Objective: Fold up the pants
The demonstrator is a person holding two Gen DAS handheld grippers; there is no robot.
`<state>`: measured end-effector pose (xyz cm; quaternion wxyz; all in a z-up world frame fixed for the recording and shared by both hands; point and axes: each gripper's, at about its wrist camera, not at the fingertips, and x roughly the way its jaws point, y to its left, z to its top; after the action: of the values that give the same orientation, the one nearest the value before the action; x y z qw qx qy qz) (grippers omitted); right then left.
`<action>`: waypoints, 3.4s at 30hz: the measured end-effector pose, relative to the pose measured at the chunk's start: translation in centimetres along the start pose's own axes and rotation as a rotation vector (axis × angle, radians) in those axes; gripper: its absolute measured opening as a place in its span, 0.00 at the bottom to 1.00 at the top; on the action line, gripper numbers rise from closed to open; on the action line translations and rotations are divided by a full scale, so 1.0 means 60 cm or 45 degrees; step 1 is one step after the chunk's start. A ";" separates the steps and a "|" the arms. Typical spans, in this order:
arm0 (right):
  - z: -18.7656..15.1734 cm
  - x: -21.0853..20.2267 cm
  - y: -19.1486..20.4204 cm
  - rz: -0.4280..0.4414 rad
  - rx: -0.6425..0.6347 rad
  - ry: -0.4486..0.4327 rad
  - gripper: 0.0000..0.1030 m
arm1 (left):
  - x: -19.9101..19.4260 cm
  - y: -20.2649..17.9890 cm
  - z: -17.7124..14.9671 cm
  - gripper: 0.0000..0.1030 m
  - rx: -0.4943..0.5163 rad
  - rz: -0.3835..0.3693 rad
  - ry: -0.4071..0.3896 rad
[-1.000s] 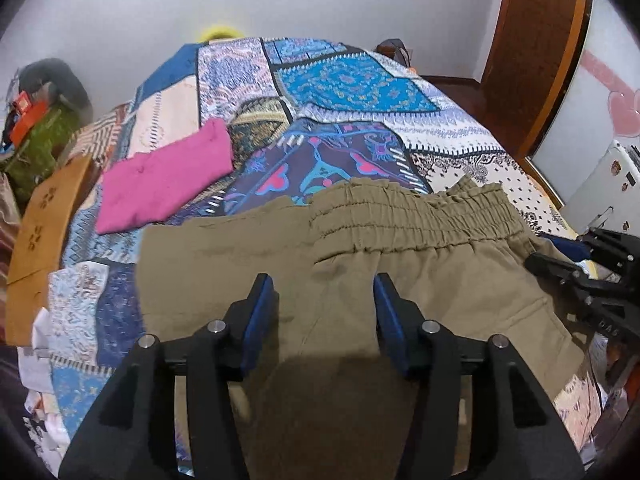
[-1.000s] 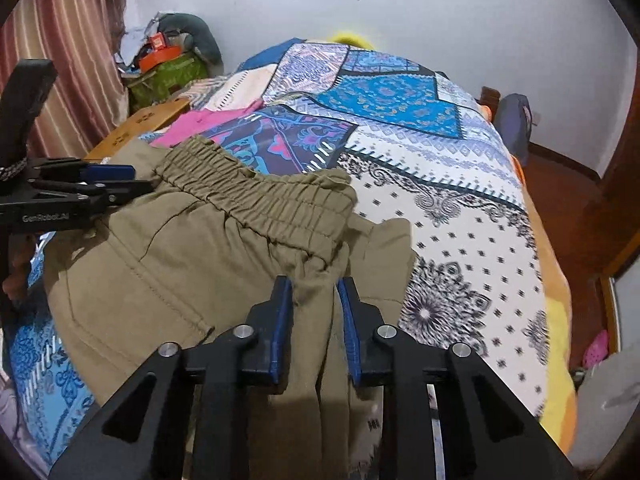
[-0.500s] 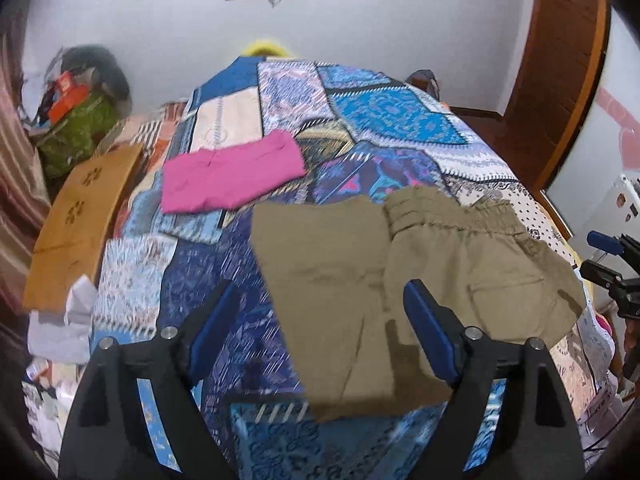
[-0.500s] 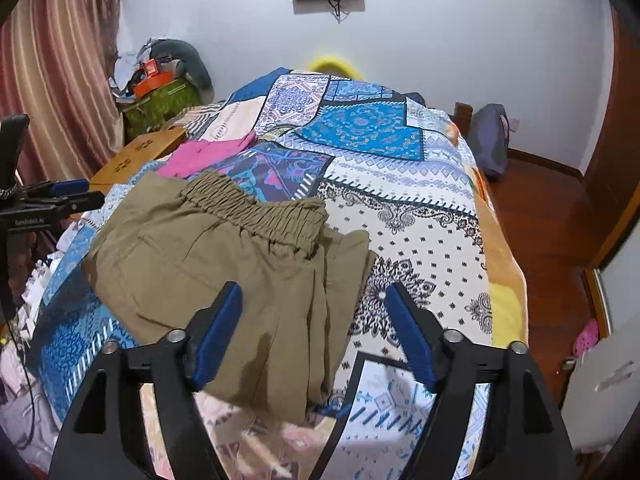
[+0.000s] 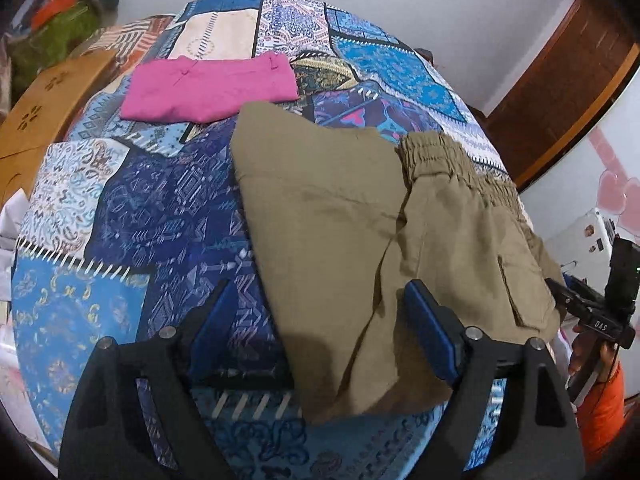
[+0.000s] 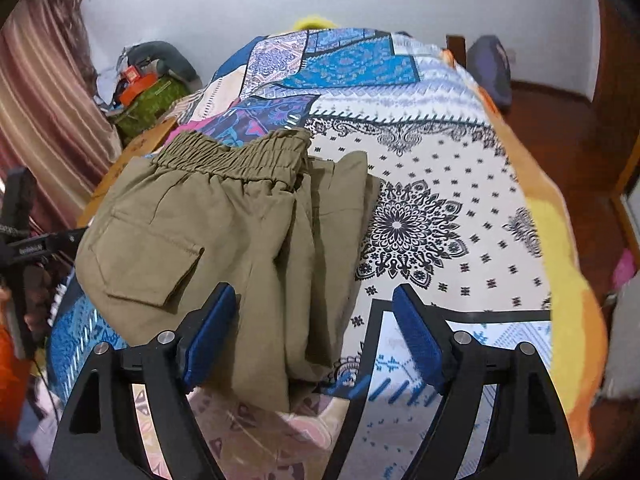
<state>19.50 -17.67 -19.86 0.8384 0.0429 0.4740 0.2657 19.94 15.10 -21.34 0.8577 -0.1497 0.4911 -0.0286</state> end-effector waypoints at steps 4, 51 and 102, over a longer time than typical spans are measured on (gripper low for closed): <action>0.010 0.021 -0.009 0.072 0.036 0.037 0.77 | 0.011 -0.009 0.014 0.82 0.018 -0.015 -0.008; 0.131 -0.051 0.073 0.135 -0.167 -0.198 0.10 | -0.111 -0.127 0.100 0.03 0.329 0.182 -0.322; 0.397 0.405 0.286 -0.026 -0.478 -0.001 0.15 | 0.237 0.347 0.369 0.14 0.070 0.566 -0.118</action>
<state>42.00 13.13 -20.02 0.8345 -0.1189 0.4164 0.3409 44.10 37.26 -28.66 0.8683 -0.0155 0.4711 0.1547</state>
